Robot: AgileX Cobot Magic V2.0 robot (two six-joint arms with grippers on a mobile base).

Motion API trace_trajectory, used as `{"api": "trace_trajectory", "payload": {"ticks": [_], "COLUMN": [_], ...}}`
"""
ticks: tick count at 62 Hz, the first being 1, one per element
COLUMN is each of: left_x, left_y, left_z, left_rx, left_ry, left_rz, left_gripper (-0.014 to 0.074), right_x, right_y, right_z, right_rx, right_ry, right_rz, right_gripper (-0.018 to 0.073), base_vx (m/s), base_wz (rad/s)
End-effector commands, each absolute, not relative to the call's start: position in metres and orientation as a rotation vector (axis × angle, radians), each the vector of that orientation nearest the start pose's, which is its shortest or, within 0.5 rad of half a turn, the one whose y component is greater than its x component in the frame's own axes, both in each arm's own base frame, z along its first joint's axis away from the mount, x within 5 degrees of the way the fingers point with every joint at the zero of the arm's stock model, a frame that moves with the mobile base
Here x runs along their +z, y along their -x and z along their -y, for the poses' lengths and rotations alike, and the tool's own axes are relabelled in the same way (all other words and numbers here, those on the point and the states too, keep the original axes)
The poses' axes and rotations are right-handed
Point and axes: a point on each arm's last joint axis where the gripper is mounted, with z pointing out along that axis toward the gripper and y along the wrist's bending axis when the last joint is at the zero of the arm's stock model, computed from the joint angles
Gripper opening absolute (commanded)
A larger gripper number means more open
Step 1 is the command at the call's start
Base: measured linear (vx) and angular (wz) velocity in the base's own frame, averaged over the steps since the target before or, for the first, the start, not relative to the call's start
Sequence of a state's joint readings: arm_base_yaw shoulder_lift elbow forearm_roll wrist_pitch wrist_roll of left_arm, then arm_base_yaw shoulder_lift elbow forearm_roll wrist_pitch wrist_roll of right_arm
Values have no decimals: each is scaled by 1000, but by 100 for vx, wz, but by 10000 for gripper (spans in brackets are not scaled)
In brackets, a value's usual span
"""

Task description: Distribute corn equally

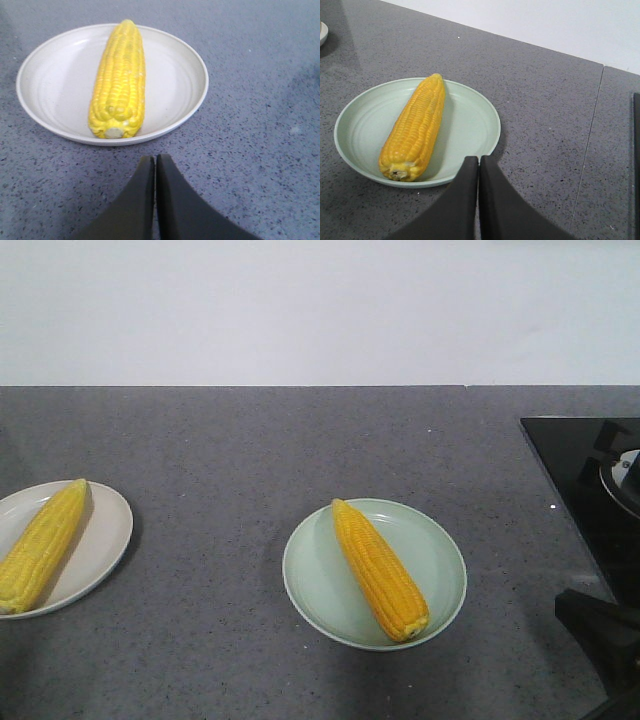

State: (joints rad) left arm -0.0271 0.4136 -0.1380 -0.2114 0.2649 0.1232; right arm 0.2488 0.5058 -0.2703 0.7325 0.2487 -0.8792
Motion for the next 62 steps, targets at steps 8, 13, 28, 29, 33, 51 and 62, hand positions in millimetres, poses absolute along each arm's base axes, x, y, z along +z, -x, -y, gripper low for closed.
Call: {"api": "trace_trajectory", "payload": {"ticks": [8,13,28,29,33,51,62], "left_x": [199,193,190,191,194,199,199], "left_y": [-76,-70,-60,-59,-57,-56,-56], "left_z": [3,3,2,2,2,2,2], "left_rx": [-61,-38,2,5,8,9,9], "left_ry": [1,-19,-56,-59,-58,-52,-52], "left_rz": [-1793,-1753,-1632,-1621,-1575,-1512,-1514], "left_gripper": [-6,-6,-6,-6,-6,-6,-6], "right_x": [260,260,260,260,260,260,260], "right_y": [-104,-104,-104,-104,-104,-104,-104], "right_z": [-39,-39,-39,-39,-39,-39,-39], "right_rx": [187,187,187,187,188,189,189], "right_ry": [457,457,457,457,458,458,459], "right_rz": [-1789,-1789,-1789,-1789,-1790,-1790,-1791], "right_gripper": [-6,-6,-6,-6,-6,-6,-6], "base_vx": [0,0,0,0,0,0,0], "base_wz": [0,0,0,0,0,0,0]}}
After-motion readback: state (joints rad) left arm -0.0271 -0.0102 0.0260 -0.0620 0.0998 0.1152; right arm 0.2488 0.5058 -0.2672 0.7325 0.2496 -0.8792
